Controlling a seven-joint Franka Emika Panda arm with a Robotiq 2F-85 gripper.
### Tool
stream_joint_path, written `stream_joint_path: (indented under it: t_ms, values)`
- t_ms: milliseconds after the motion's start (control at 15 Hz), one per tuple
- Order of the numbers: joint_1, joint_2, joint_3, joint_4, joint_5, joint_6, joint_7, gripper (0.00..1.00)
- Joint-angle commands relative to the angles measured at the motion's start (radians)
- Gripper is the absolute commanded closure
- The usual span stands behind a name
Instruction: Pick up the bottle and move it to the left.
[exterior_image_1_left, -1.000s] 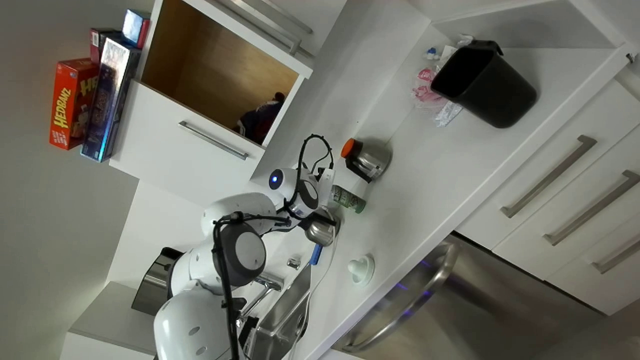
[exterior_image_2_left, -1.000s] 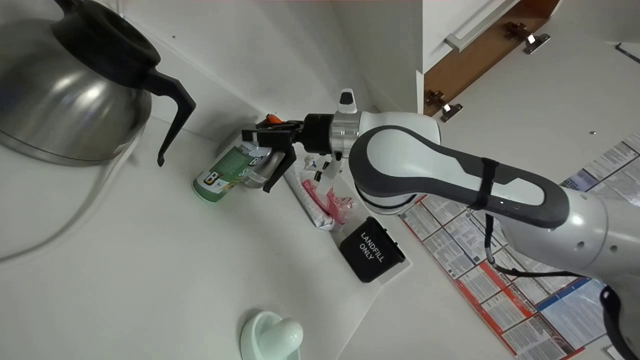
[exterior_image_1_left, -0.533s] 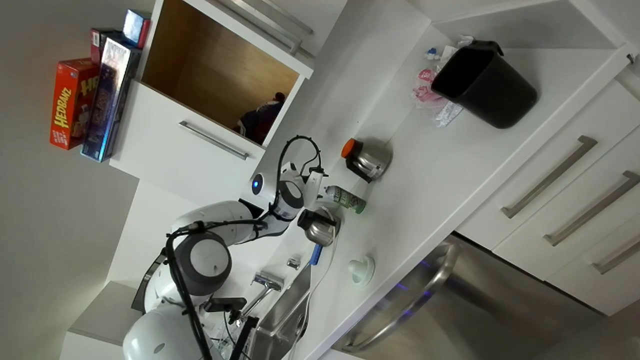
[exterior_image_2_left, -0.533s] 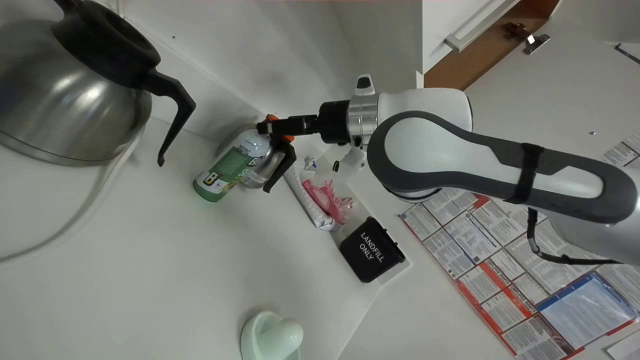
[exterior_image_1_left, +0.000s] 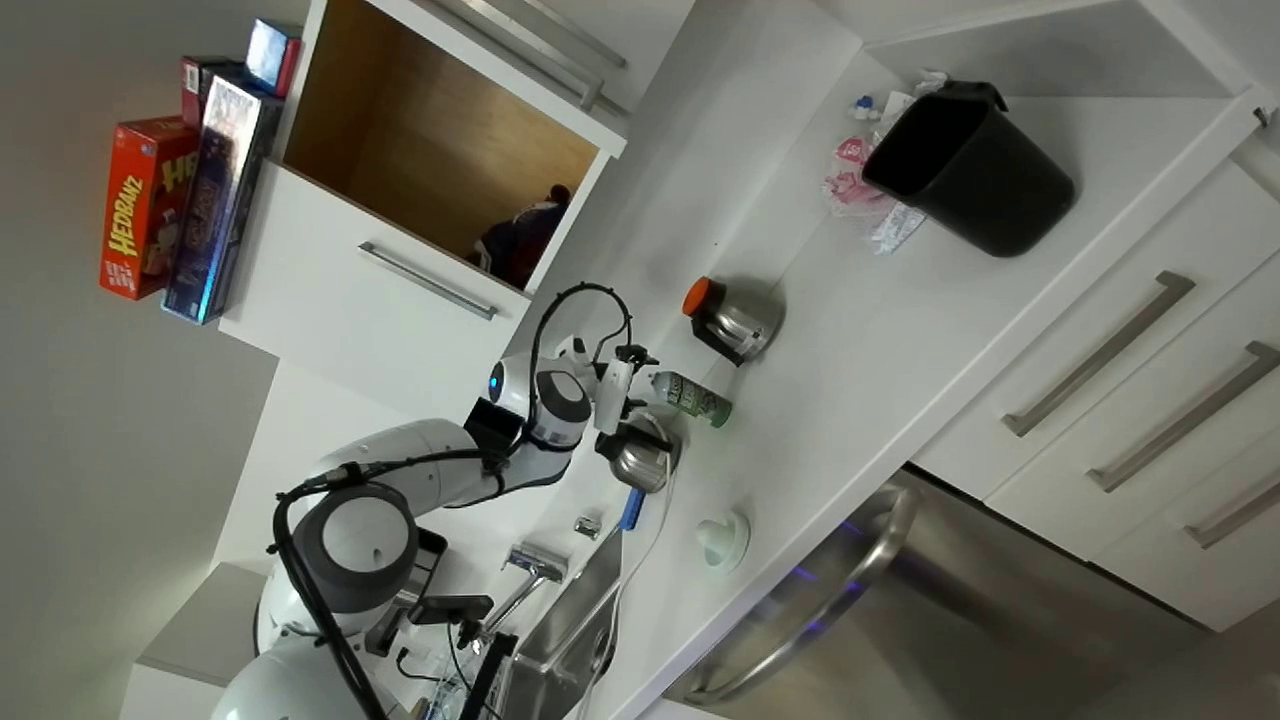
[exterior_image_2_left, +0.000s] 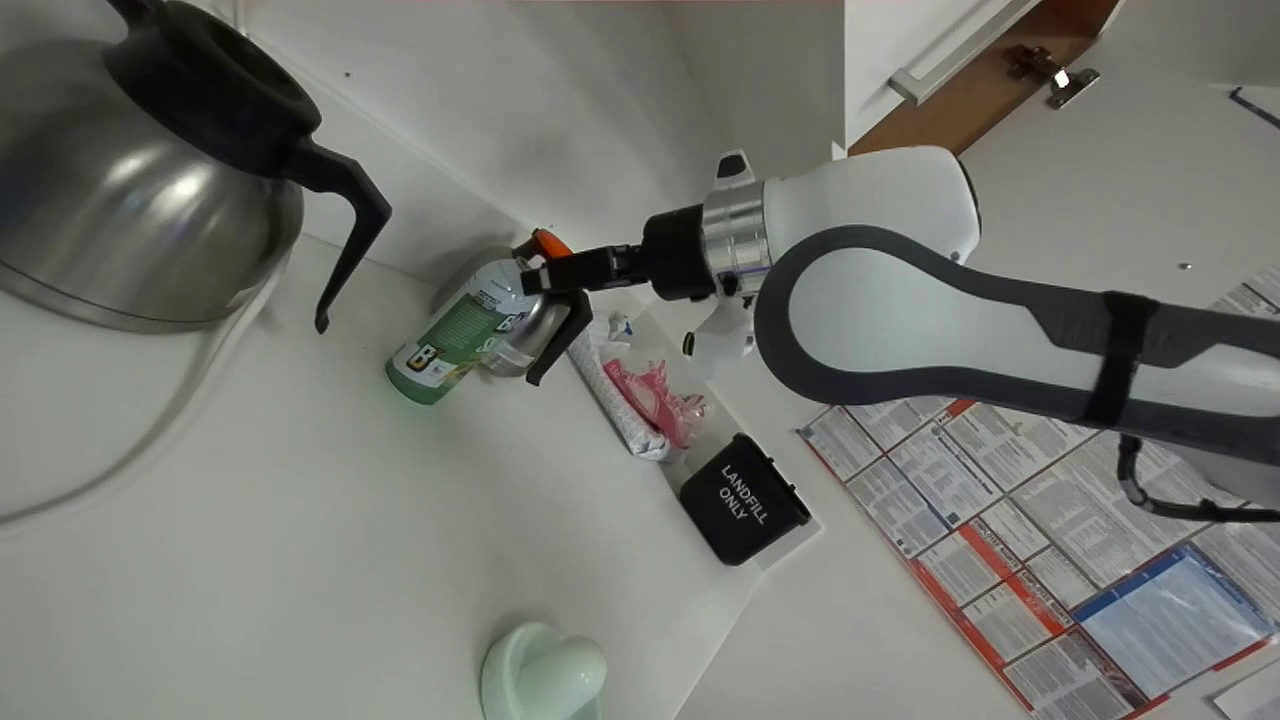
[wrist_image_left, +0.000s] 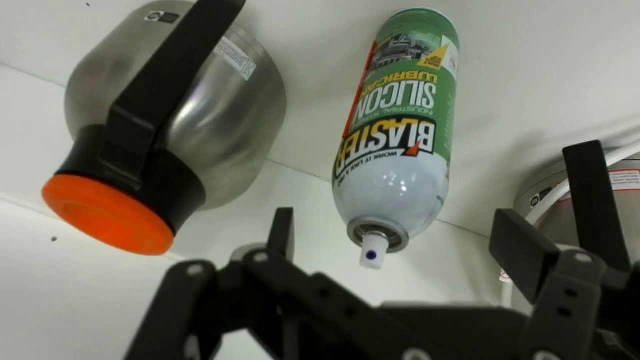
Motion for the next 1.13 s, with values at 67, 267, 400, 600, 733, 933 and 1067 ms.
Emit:
stream_joint_path:
  t_ms: [67,267,400,600,733,933,1067]
  values:
    - [0.117,-0.099,-0.126,-0.074,-0.074,-0.099,0.25,0.0]
    - [0.183,-0.135,-0.188,-0.082,-0.13,-0.192,0.478,0.0]
    - [0.193,-0.162,-0.181,-0.09,-0.133,-0.257,0.57,0.0]
    - [0.19,-0.201,-0.155,-0.112,-0.124,-0.319,0.65,0.0]
    - [0.181,-0.221,-0.135,-0.124,-0.11,-0.34,0.67,0.0]
    - [0.165,-0.187,-0.118,-0.093,-0.113,-0.32,0.645,0.0]
    - [0.164,-0.196,-0.114,-0.104,-0.111,-0.321,0.645,0.0]
